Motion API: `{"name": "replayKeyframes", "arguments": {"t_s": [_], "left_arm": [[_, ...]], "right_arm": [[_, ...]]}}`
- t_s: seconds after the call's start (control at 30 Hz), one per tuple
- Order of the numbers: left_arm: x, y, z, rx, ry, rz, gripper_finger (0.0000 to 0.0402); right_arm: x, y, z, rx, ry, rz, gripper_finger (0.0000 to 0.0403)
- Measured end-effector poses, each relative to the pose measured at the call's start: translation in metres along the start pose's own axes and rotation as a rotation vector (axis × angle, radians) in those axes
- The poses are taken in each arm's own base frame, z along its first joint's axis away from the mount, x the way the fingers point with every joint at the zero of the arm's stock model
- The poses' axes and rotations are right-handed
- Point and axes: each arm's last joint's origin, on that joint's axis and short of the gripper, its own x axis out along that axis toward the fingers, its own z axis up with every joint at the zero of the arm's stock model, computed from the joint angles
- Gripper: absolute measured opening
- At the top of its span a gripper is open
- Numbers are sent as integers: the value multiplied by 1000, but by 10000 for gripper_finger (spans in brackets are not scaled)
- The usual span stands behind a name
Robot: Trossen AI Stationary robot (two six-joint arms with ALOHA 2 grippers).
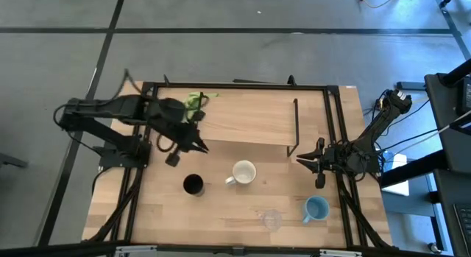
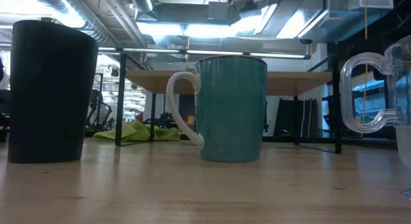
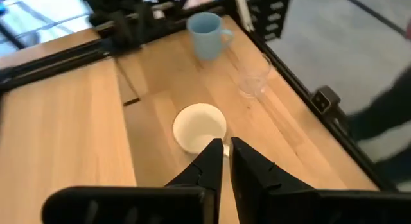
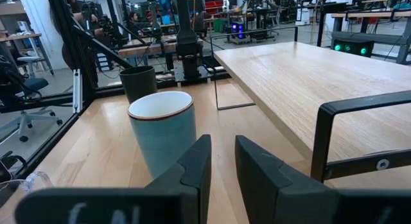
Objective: Stack small to large cups/mugs on shelf
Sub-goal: Put the blue mug on the shelf
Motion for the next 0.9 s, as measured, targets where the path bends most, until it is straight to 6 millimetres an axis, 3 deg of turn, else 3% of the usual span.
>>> {"name": "replayKeyframes", "arguments": {"t_s": [0.23, 0.43, 0.57, 0.77, 0.9], "left_arm": [[78, 23, -3, -6, 200, -20, 26], [126, 26, 23, 25, 276, -16, 27], [151, 33, 44, 24, 326, -30, 27], [177, 34, 44, -49, 551, -45, 27], [189, 23, 43, -102, 582, -49, 27]], "right_arm": [[0, 0, 0, 0, 0, 0, 72], [0, 0, 0, -1, 0, 0, 72], [0, 0, 0, 0, 0, -1, 72], [0, 0, 0, -1, 0, 0, 72], [0, 0, 0, 0, 0, 0, 72]]}}
